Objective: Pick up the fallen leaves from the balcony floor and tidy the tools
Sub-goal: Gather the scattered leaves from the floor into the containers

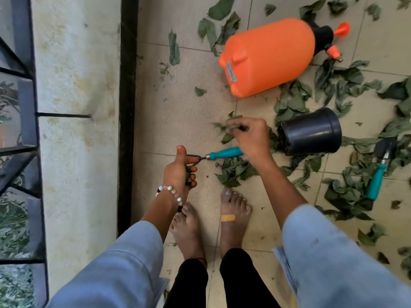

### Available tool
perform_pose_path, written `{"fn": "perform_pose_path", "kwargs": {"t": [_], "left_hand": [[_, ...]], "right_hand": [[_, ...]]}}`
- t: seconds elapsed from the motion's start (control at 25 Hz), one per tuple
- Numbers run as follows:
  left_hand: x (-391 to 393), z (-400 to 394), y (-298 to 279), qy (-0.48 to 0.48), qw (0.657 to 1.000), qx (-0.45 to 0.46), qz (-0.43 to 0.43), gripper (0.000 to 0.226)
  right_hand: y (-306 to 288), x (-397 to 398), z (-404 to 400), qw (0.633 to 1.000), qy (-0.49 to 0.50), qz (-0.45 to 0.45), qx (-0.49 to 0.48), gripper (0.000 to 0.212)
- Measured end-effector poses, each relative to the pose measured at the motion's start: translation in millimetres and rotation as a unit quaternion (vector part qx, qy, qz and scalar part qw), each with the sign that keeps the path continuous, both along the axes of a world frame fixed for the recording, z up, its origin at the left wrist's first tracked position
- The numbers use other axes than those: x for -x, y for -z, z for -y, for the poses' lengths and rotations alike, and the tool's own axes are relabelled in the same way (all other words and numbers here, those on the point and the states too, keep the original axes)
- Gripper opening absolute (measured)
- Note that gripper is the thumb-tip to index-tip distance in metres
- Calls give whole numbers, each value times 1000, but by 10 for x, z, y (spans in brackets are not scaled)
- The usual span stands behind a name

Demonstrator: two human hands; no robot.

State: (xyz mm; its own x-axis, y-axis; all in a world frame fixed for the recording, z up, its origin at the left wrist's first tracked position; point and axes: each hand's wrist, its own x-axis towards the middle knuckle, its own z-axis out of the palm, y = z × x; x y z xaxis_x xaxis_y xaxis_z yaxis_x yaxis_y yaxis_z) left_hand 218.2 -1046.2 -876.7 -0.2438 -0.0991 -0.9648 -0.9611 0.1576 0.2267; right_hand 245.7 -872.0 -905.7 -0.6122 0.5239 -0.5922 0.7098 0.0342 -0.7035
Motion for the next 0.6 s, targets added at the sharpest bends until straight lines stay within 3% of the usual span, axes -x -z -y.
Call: {"fn": "perform_pose_path", "kwargs": {"t": [0.08,0.16,0.2,0.28,0.36,0.44,0.52,0.6], "left_hand": [[4,-88,-183,-30,999,-35,21,62],[-16,-166,-321,-67,991,-101,60,68],[-43,-188,-388,-78,986,-120,80,67],[-120,-192,-478,-73,986,-109,108,58],[-210,-112,-515,-85,987,-68,117,49],[-253,61,-530,-89,987,-36,129,45],[-329,265,-538,-85,985,-6,152,39],[-452,397,-497,-65,990,14,127,33]], "right_hand": [[-424,-144,230,961,68,-34,265,21],[-626,-339,537,942,13,-25,334,21],[-681,-419,685,957,-13,-14,290,20],[-721,-579,958,990,-99,-25,100,23],[-811,-712,1124,966,-247,-61,-43,37],[-881,-844,1171,908,-393,-38,-143,45],[-958,-910,1107,871,-467,-2,-155,42],[-1045,-911,998,914,-405,14,27,30]]}}
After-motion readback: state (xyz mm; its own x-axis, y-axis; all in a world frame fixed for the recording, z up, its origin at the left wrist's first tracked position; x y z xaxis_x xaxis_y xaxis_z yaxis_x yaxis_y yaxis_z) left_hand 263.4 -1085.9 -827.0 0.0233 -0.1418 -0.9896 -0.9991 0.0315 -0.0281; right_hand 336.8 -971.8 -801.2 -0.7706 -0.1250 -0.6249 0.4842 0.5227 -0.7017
